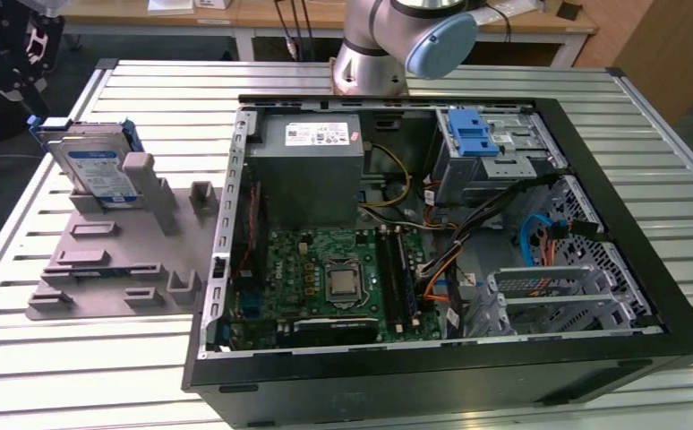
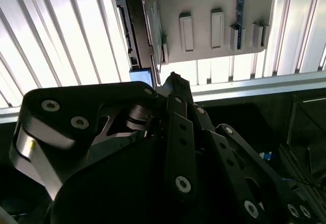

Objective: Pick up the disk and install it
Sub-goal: 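Pick up the disk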

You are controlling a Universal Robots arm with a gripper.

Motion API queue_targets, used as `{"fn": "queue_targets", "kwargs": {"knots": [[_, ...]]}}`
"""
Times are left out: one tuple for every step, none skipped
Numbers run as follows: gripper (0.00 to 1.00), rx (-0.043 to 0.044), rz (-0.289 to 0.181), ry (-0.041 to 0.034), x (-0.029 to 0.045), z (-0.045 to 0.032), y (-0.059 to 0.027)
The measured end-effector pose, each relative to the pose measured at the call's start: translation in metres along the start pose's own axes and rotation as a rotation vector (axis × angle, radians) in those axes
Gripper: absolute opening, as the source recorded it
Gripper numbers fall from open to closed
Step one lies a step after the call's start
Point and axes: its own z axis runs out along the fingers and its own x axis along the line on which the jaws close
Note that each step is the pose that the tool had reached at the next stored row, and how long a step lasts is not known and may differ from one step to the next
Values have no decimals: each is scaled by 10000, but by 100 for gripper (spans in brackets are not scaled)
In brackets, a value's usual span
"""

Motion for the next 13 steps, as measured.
{"fn": "queue_targets", "kwargs": {"knots": [[11, 1, -95, 4, 0, 0, 0], [11, 2, -184, 8, 0, 0, 0], [11, 3, -280, 12, 0, 0, 0], [11, 3, -373, 16, 0, 0, 0], [11, 4, -470, 21, 0, 0, 0], [11, 5, -569, 24, 0, 0, 0], [11, 6, -678, 29, 0, 0, 0], [11, 7, -782, 33, 0, 0, 0], [11, 8, -889, 37, 0, 0, 0], [11, 9, -1001, 42, 0, 0, 0], [11, 10, -1119, 47, 0, 0, 0], [11, 12, -1247, 53, 0, 1, 0], [11, 13, -1383, 58, 0, 1, 0]]}}
